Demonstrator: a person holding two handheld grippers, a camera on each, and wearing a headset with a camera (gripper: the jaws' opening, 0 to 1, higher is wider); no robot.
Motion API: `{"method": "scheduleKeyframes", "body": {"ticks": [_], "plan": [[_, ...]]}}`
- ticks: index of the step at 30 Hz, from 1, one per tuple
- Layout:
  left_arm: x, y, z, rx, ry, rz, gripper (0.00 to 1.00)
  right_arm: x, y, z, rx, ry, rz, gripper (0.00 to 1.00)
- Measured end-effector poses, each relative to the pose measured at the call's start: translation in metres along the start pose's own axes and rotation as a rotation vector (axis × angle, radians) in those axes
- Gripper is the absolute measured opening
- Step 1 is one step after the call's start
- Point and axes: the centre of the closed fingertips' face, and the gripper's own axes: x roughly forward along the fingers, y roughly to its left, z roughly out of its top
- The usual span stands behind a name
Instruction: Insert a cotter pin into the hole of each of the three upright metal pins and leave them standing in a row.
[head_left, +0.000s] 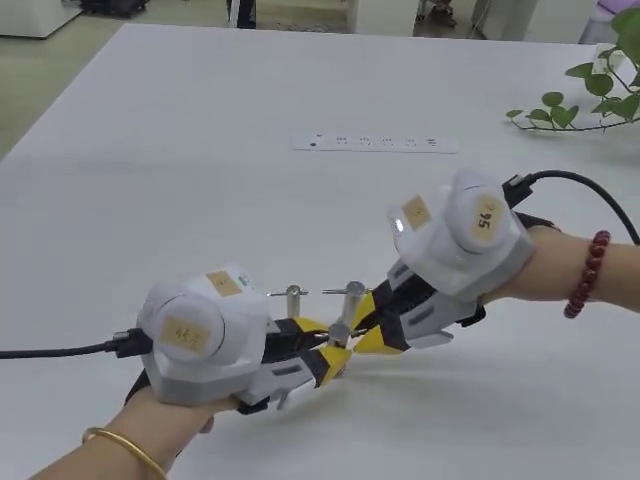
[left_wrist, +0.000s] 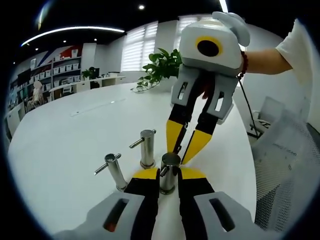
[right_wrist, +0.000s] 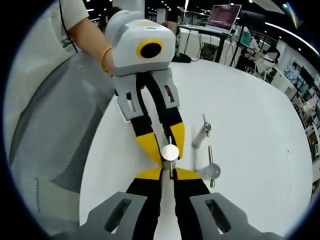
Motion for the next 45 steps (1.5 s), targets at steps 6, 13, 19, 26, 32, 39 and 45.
{"method": "scheduleKeyframes", "body": {"ticks": [6,13,19,26,32,39,45], "plan": [[0.000,-0.001,-0.009,0.002,0.026,-0.001,0.14,-0.006,-0.005,-0.003,0.011,0.001,-0.028,0.09],[0.000,0.001,-0.008,0.000,0.019,0.006,0.12,-0.007,-0.003,-0.004,-0.025,0.009,-0.022,0.05],[0.001,0.000,-0.009,0.001,0.015,0.000,0.12,-0.004,-0.003,0.001,-0.041,0.005,-0.023,0.05],[0.002,0.000,-0.009,-0.005,0.011,-0.006,0.12,0.000,-0.002,0.006,-0.046,0.004,-0.021,0.04],[0.002,0.000,-0.009,-0.004,0.015,-0.008,0.12,0.000,-0.002,0.006,-0.047,0.005,-0.023,0.04],[0.003,0.000,-0.008,0.022,0.046,0.011,0.15,-0.001,-0.003,0.008,0.089,-0.032,-0.023,0.08],[0.000,0.000,-0.008,0.013,0.055,0.000,0.26,-0.002,-0.005,0.011,0.098,-0.047,-0.033,0.17]]}}
